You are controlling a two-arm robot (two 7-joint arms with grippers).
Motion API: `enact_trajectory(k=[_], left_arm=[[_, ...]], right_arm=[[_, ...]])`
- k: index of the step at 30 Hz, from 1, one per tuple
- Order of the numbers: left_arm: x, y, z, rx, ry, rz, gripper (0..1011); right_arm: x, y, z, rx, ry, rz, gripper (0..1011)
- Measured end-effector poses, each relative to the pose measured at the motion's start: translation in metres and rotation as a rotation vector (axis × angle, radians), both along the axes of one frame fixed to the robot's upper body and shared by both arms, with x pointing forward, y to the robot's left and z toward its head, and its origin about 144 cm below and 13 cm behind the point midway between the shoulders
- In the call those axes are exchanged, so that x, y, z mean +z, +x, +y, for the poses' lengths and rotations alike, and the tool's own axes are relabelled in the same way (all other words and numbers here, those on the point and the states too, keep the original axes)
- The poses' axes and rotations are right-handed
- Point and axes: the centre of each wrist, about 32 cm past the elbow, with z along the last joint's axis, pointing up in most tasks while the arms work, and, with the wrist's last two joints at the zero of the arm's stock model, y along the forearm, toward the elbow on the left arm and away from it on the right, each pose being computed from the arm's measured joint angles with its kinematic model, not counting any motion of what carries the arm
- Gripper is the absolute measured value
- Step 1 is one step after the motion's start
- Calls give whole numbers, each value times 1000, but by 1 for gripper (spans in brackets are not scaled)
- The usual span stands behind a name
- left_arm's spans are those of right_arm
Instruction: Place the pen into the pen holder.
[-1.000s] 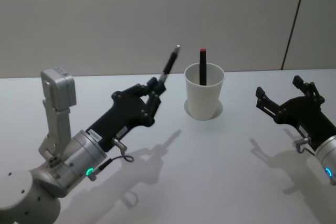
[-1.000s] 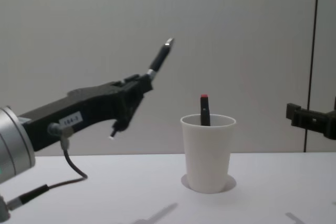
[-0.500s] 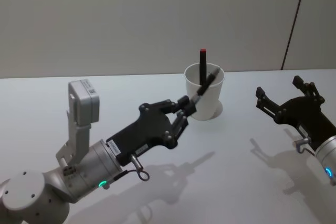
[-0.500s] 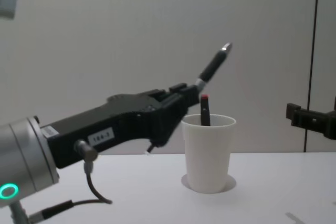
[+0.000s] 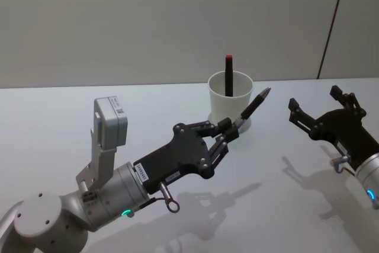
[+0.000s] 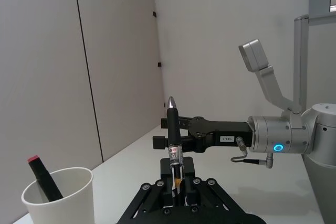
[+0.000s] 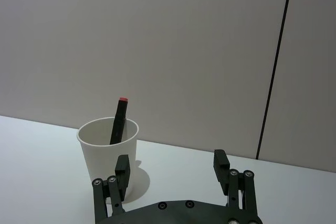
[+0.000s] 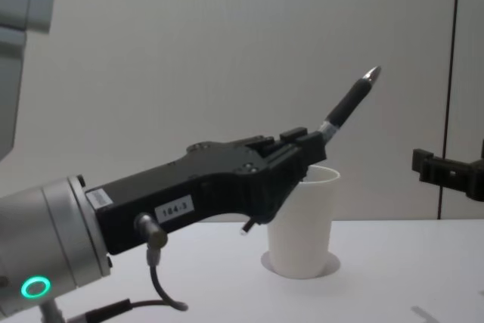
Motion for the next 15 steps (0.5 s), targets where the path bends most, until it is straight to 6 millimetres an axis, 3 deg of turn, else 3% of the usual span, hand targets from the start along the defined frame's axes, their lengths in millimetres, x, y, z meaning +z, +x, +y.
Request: enact_trajectory(k=[15], left_arm=[[-1,5,-13,-33,-14,-12,129]], right_arm=[[0,0,0,0,0,0,1001]])
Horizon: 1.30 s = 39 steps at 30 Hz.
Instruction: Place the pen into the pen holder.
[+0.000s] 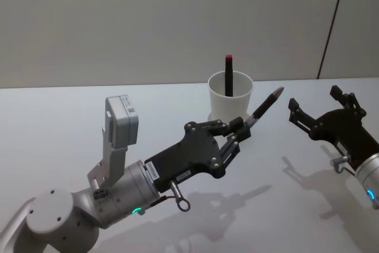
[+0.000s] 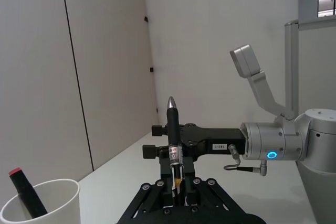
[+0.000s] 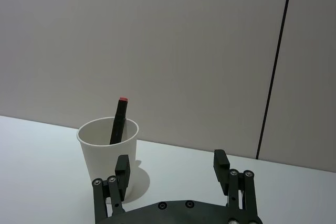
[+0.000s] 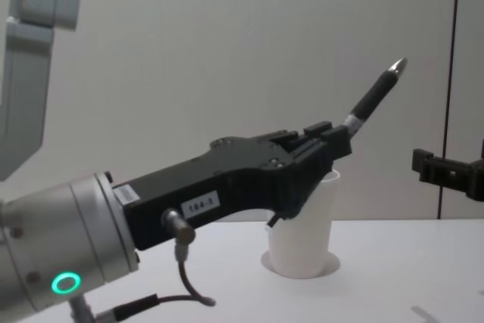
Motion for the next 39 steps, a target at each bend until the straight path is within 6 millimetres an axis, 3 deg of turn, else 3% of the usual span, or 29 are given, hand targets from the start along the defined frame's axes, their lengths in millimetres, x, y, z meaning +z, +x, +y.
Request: enact_trajectory(k=[28,39], left_arm=[[0,2,-15,-28,-6,-2,129],[0,2,-17,-31,-5,0,129]], right_arm=[[0,0,0,6,4,0,1001],[6,-9,-12,76,41,6,1001]])
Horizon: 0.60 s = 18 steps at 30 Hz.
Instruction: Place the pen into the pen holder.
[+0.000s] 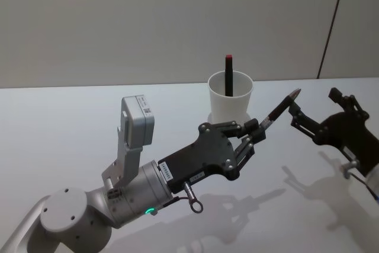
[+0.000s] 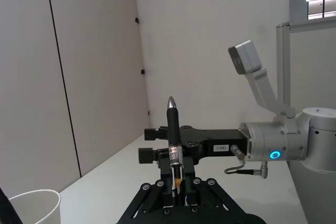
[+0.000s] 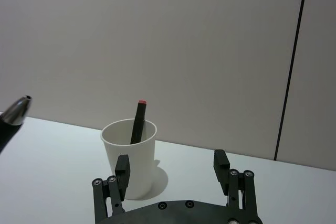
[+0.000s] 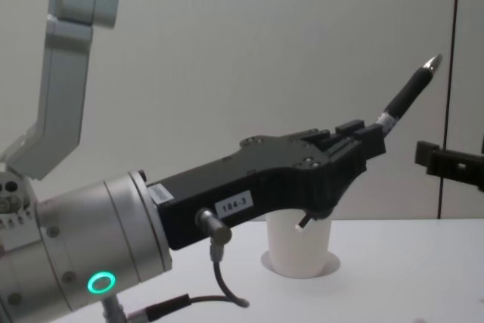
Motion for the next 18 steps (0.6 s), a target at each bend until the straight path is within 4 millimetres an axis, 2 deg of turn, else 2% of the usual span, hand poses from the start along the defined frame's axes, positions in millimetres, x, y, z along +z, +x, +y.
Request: enact_trajectory(k=[18], left_arm=[[0,0,-1,-2,0,1,130]], right_arm=[[9,-39,-35,130,66,52,1001]])
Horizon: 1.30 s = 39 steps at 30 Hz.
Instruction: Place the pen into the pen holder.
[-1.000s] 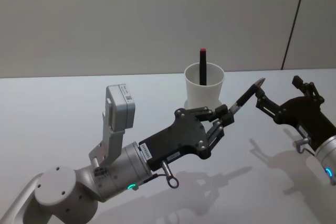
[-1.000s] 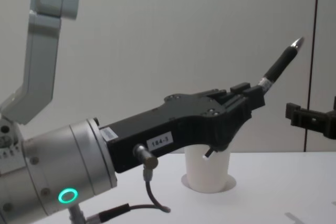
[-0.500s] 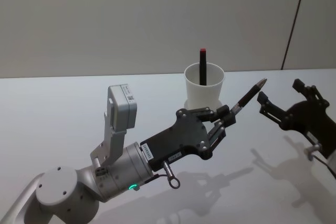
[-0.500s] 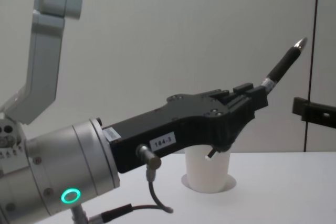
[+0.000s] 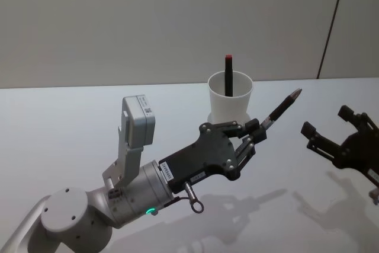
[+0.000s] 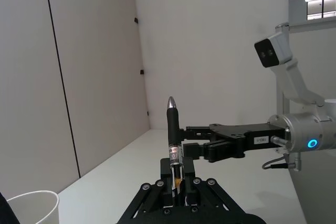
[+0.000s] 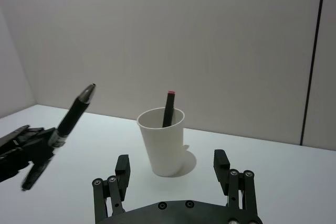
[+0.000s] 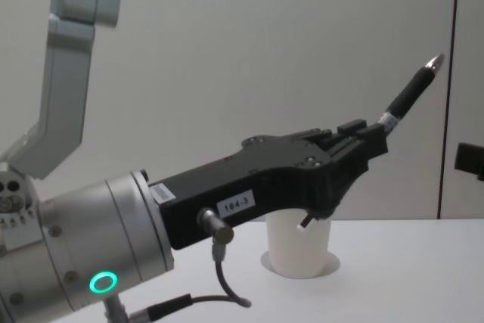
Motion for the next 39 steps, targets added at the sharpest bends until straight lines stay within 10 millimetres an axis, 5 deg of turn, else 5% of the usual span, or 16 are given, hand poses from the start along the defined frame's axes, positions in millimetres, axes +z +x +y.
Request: enact_trajectory(k=[39], left_arm=[[0,0,0,0,0,0,129]], right_arm=[[11,-11,11,249,306,84,1001]])
